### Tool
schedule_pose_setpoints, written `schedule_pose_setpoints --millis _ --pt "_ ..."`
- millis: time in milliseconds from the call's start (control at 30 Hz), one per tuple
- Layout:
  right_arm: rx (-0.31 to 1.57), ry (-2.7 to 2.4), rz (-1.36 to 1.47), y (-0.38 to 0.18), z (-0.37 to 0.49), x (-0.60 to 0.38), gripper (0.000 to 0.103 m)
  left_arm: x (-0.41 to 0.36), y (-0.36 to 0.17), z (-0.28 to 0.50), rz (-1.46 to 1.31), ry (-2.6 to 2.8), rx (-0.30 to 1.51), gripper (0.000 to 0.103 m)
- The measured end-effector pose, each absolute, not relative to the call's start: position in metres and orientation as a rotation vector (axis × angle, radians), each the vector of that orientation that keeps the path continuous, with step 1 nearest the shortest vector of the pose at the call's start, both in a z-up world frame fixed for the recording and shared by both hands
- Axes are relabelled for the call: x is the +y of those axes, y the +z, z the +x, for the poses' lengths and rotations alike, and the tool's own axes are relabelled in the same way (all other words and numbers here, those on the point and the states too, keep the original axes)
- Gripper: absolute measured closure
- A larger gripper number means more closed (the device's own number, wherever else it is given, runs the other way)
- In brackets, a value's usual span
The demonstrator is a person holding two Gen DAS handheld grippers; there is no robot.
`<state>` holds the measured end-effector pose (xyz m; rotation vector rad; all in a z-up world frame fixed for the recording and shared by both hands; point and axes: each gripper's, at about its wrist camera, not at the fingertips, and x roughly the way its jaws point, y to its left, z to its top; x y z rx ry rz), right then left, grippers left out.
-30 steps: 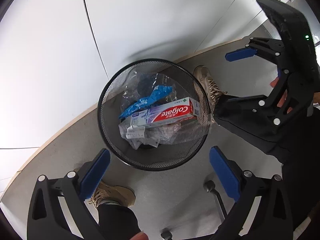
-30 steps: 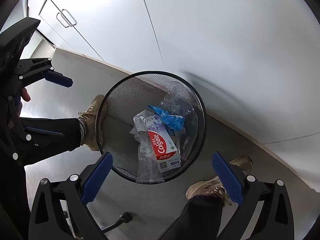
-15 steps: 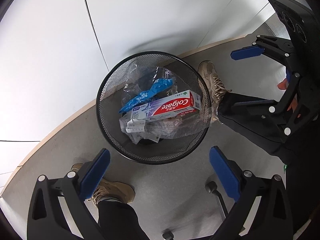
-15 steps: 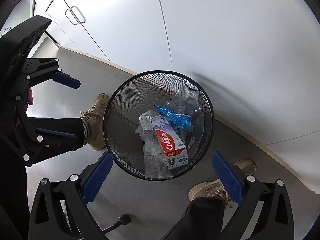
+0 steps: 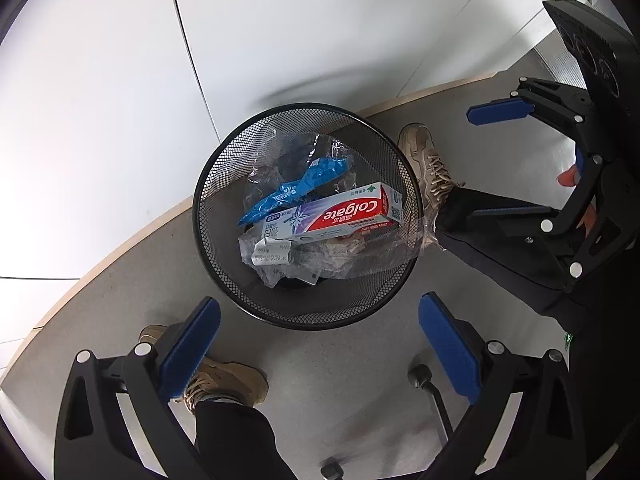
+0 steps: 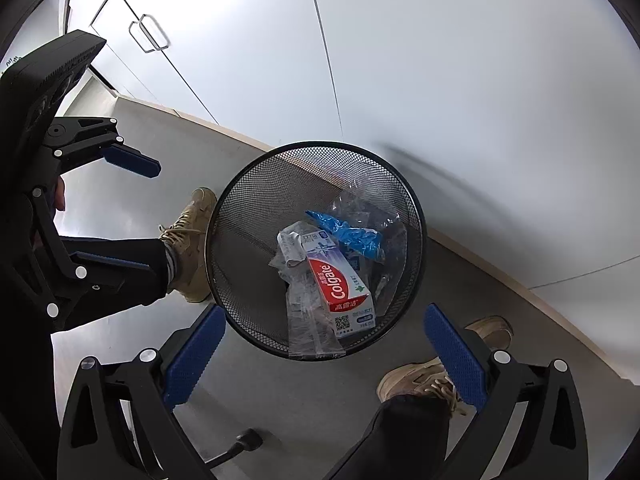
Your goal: Collect trash
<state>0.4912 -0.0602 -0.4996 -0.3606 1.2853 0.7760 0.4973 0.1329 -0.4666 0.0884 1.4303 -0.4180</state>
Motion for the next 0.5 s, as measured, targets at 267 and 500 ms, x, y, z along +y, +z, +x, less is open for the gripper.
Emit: schedule_pose_setpoints --millis 267,500 --pt "1.286 0.774 -0.347 -0.4997 0.4918 -0.0613 0.003 0.1323 -0.4662 0.4978 0.075 -0.433 1.431 0.004" --pt "1.286 0.773 -0.345 -0.4998 0.4917 -0.0612 0.003 0.1286 -0.4683 0.4972 0.073 -0.441 1.449 0.004"
